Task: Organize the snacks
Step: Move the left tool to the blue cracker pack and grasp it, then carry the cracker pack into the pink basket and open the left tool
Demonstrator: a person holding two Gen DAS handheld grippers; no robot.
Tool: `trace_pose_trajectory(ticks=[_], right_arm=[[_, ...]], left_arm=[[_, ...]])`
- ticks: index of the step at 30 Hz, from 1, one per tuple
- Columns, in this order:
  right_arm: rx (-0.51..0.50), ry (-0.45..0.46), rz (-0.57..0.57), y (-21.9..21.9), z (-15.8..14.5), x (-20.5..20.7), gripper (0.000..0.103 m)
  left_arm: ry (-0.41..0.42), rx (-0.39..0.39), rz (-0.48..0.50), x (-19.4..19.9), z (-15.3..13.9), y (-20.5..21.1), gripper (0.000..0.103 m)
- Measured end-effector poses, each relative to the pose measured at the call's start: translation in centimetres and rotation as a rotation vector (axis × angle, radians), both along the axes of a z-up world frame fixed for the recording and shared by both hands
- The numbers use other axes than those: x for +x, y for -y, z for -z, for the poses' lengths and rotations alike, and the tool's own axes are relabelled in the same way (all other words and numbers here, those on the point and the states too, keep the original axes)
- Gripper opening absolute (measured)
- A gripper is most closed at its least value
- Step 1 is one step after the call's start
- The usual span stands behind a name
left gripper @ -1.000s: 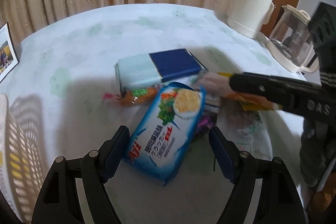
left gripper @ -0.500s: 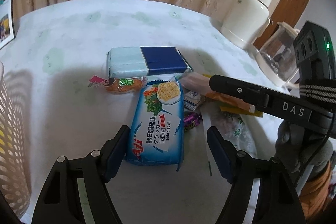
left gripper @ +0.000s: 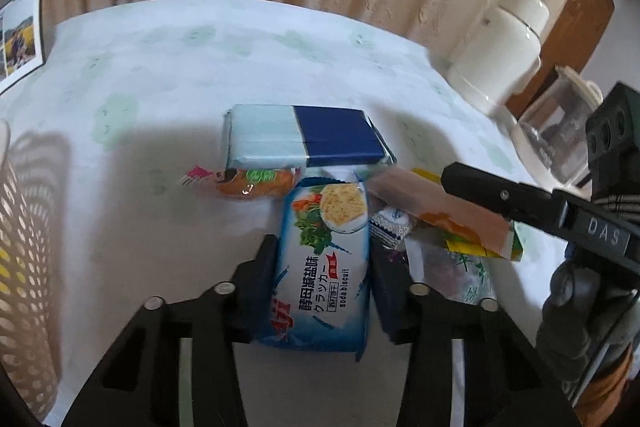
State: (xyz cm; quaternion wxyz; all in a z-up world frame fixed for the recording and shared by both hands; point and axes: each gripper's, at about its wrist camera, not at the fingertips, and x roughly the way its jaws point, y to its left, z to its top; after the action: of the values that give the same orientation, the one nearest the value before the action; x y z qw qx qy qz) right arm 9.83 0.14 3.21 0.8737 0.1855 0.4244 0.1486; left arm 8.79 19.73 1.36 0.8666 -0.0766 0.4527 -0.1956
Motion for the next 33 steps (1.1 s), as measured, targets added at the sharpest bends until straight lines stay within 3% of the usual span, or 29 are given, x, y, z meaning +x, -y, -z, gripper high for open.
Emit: trace_pose_trajectory(ticks=[5,16,19,27,33], right_arm=[[-0.078,0.022,-0.007,-0.8,0.0,0.0,0.055],[-0.322,0.080,-0.090,-4.2,0.3,-0.4,0.056],[-0.388,0.092,-0.097,-4.8,0.5,-0.6,0.046],[-0.383,0.094,-0.094,-4.7,0.2,-0.9,0.034],[-0.278,0.076,-0.077,-3.5,-0.4,-0.7,0.033]], left_arm=[[0.039,0.024,-0.027,-0.8,-0.2,0.0,0.042],[0.196,0.015,-0.100,-3.5,-3.8,-2.2,0.042],[0.224,-0.004,-0.119,-4.0,-4.7,-2.9,0.041],[0.318,-0.011,-0.227,-5.1,-6.8,-5.6,0.042],[0.372,0.028,-0.353,-6.0,-7.8,-8.4,0.042]])
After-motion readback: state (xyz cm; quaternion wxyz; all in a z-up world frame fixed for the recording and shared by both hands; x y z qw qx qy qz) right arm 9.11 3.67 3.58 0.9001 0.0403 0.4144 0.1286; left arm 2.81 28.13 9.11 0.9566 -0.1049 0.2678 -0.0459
